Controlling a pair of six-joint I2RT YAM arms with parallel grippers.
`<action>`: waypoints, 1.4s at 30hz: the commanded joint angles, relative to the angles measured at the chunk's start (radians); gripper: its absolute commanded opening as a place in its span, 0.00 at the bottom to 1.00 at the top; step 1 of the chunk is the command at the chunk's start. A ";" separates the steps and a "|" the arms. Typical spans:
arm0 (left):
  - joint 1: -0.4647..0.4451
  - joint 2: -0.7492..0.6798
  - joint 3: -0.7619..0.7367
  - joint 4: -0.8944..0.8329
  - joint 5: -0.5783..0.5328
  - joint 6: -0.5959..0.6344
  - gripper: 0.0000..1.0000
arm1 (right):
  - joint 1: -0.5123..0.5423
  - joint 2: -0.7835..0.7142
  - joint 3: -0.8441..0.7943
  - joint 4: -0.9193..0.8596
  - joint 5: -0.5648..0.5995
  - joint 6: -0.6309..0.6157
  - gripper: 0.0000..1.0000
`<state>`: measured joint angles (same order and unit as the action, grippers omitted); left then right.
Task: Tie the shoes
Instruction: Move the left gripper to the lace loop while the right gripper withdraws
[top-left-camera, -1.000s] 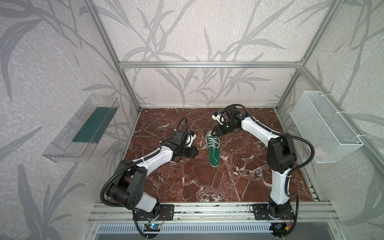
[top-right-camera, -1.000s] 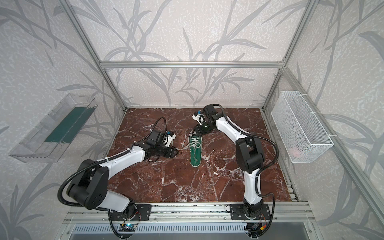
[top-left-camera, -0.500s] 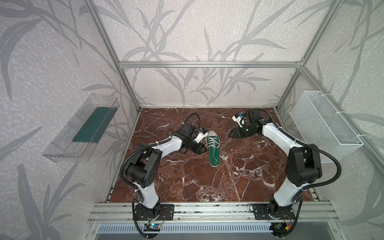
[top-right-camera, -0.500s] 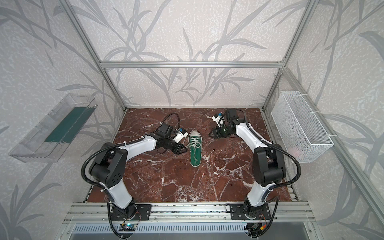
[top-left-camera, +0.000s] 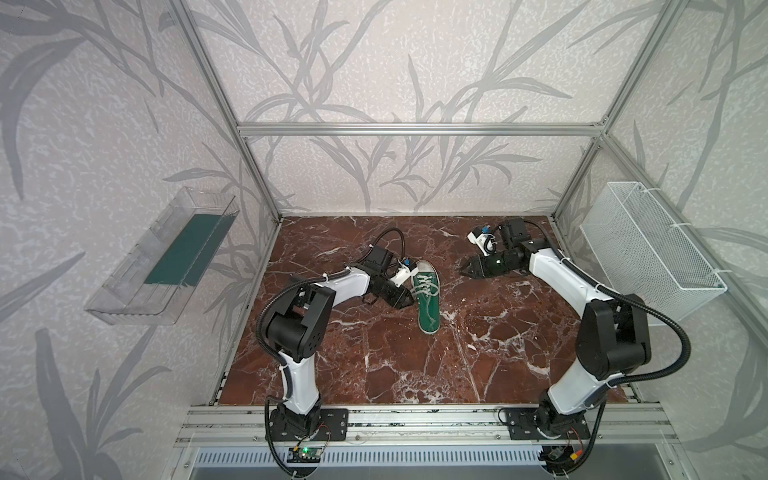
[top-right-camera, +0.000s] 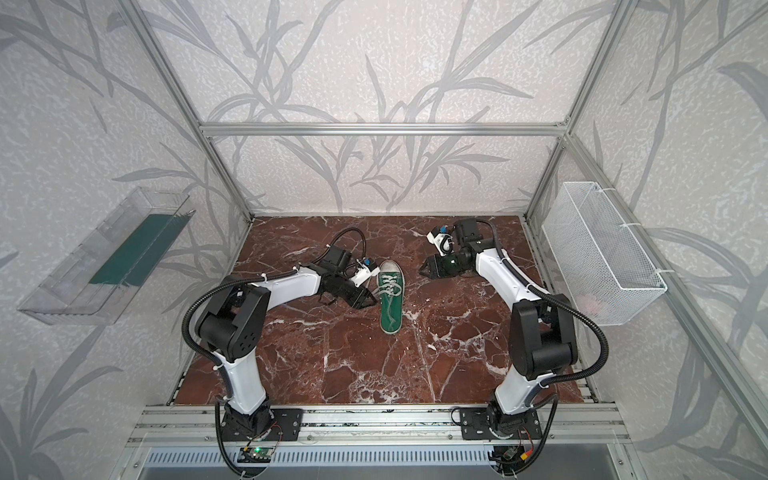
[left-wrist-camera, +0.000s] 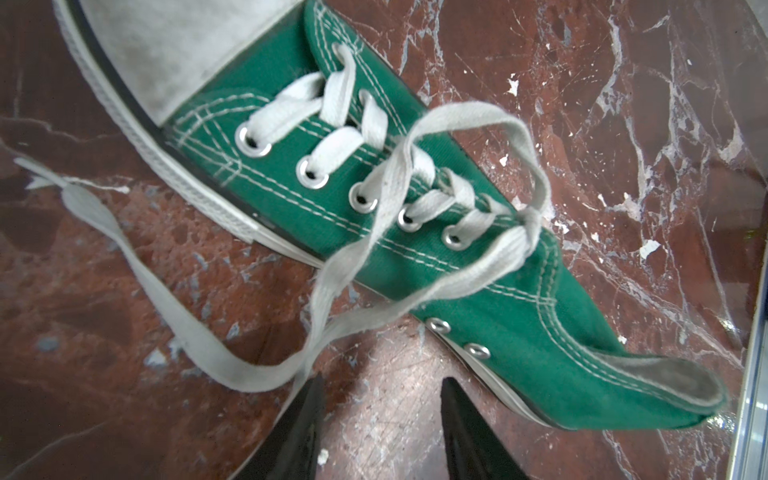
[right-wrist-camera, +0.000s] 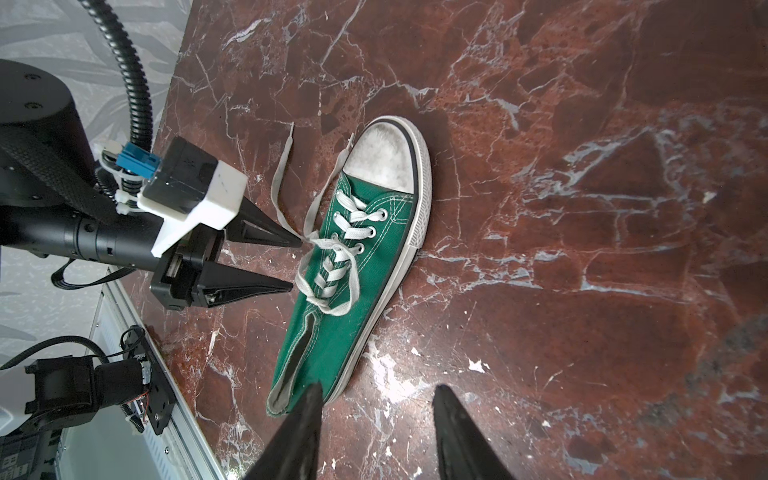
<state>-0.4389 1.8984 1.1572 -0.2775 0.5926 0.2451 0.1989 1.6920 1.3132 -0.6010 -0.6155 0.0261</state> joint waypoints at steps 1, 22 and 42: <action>-0.003 0.023 0.032 0.003 -0.021 0.057 0.48 | -0.004 -0.016 0.008 -0.007 -0.023 -0.012 0.45; -0.035 0.061 0.026 0.010 -0.156 0.077 0.43 | -0.004 -0.023 -0.002 -0.013 -0.034 -0.008 0.44; -0.124 -0.056 -0.100 0.124 -0.298 -0.054 0.02 | -0.004 -0.052 -0.035 0.004 -0.042 0.007 0.43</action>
<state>-0.5560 1.8912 1.0702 -0.1028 0.2882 0.2142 0.1989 1.6794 1.2873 -0.6018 -0.6380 0.0299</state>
